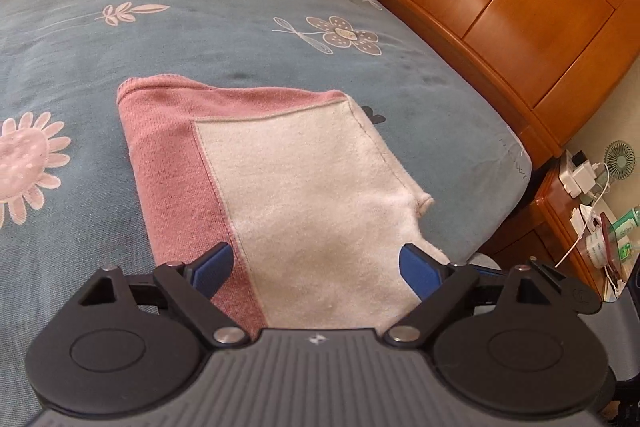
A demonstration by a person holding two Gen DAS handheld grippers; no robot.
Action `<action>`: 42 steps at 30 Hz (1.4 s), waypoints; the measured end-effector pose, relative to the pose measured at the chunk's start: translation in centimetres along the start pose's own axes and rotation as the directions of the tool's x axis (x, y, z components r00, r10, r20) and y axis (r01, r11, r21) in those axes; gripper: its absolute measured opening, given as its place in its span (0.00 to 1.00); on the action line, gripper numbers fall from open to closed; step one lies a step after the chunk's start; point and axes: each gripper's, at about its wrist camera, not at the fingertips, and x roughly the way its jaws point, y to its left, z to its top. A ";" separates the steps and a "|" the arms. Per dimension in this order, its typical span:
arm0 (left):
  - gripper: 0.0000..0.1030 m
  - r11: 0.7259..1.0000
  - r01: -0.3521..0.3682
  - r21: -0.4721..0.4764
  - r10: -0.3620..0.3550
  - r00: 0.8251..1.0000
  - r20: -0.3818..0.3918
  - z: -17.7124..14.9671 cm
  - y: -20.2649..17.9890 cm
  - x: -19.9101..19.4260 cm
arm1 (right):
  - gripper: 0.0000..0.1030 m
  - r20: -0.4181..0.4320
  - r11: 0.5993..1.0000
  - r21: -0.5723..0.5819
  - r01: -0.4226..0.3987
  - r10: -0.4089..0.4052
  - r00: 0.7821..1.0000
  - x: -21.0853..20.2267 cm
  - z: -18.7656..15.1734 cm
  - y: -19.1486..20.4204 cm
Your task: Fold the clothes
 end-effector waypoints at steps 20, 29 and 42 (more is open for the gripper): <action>0.88 0.992 -0.023 -0.126 0.027 0.999 0.030 -1.6 2.0 -2.1 | 1.00 -0.024 0.999 0.042 -0.011 0.012 1.000 -0.1 -0.6 -0.5; 0.88 0.986 -0.023 -0.163 0.032 0.998 0.056 -0.5 4.4 -1.1 | 1.00 -0.038 0.997 0.073 0.007 -0.004 0.999 0.6 0.7 -2.3; 0.88 0.920 0.069 -0.385 -0.048 0.997 0.064 0.3 10.6 1.7 | 1.00 -0.003 0.831 0.508 -0.227 0.265 0.964 5.4 4.9 -15.0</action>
